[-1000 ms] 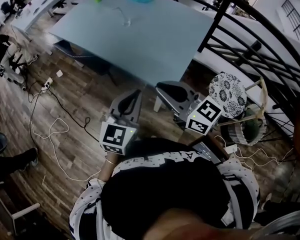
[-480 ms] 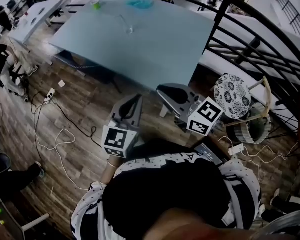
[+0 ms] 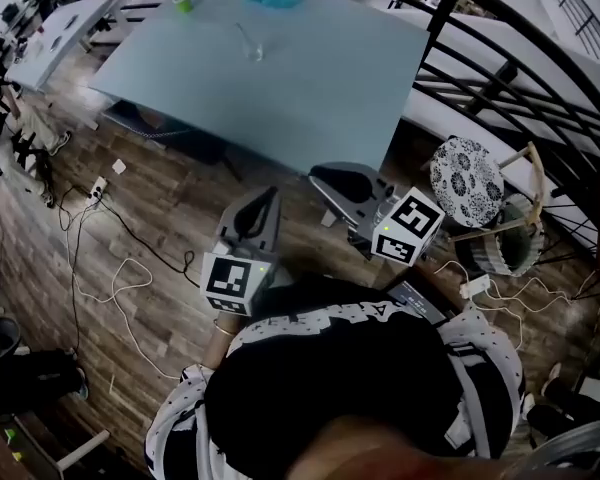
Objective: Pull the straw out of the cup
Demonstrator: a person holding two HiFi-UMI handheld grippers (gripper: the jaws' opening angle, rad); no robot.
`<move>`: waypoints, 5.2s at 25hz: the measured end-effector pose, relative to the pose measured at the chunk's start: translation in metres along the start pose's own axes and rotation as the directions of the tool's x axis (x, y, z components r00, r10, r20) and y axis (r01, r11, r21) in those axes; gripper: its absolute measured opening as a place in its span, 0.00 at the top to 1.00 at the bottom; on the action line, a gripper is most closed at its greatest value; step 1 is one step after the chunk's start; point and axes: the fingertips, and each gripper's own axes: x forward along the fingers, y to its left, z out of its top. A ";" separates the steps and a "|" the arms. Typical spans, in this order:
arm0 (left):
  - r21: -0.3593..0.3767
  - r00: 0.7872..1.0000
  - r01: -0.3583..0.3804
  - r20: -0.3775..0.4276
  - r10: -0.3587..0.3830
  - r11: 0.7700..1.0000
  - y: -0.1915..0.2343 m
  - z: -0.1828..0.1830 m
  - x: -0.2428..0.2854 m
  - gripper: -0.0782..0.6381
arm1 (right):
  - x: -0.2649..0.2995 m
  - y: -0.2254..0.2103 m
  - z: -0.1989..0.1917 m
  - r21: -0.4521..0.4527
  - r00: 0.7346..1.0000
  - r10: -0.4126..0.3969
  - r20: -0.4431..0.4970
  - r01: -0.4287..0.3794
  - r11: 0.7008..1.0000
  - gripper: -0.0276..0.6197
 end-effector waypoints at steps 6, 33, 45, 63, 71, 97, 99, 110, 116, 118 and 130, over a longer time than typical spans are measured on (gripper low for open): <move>0.007 1.000 -0.017 0.010 0.017 1.000 0.022 0.006 0.008 0.87 | 0.017 -0.010 0.004 -0.003 1.000 0.010 0.003 -0.010 1.000 0.90; -0.034 1.000 0.009 0.028 -0.008 0.999 0.115 0.027 0.038 0.87 | 0.099 -0.049 0.031 -0.017 0.999 -0.041 -0.026 0.041 0.999 0.90; -0.052 0.998 0.024 0.059 -0.021 0.998 0.164 0.029 0.034 0.87 | 0.144 -0.052 0.036 -0.037 0.996 -0.072 -0.047 0.070 0.997 0.90; -0.069 0.998 0.042 0.040 -0.039 0.997 0.248 0.019 0.011 0.87 | 0.227 -0.042 0.024 -0.026 0.992 -0.098 -0.079 0.096 0.995 0.90; -0.044 0.995 0.096 0.031 -0.095 0.994 0.268 0.017 0.007 0.87 | 0.247 -0.041 0.019 0.005 0.987 -0.150 -0.052 0.151 0.989 0.90; -0.087 0.999 0.028 0.046 -0.024 0.996 0.305 0.002 0.007 0.87 | 0.285 -0.050 0.022 -0.043 0.993 -0.101 -0.066 0.099 0.994 0.90; -0.071 0.998 0.044 0.037 -0.041 0.997 0.305 0.003 0.015 0.87 | 0.282 -0.054 0.024 -0.039 0.993 -0.111 -0.048 0.109 0.993 0.90; -0.019 0.993 0.114 0.038 -0.114 0.993 0.308 0.020 0.048 0.87 | 0.276 -0.091 0.034 -0.023 0.980 -0.201 0.009 0.201 0.979 0.90; -0.015 0.991 0.133 0.036 -0.132 0.991 0.306 0.022 0.056 0.87 | 0.271 -0.100 0.030 -0.011 0.974 -0.227 -0.008 0.227 0.974 0.90; -0.011 0.990 0.139 0.029 -0.139 0.990 0.305 0.023 0.059 0.87 | 0.269 -0.104 0.033 -0.012 0.971 -0.241 -0.001 0.241 0.970 0.90; -0.020 0.989 0.149 0.001 -0.149 0.989 0.318 0.018 0.078 0.87 | 0.271 -0.131 0.045 -0.024 0.956 -0.289 0.051 0.291 0.956 0.90</move>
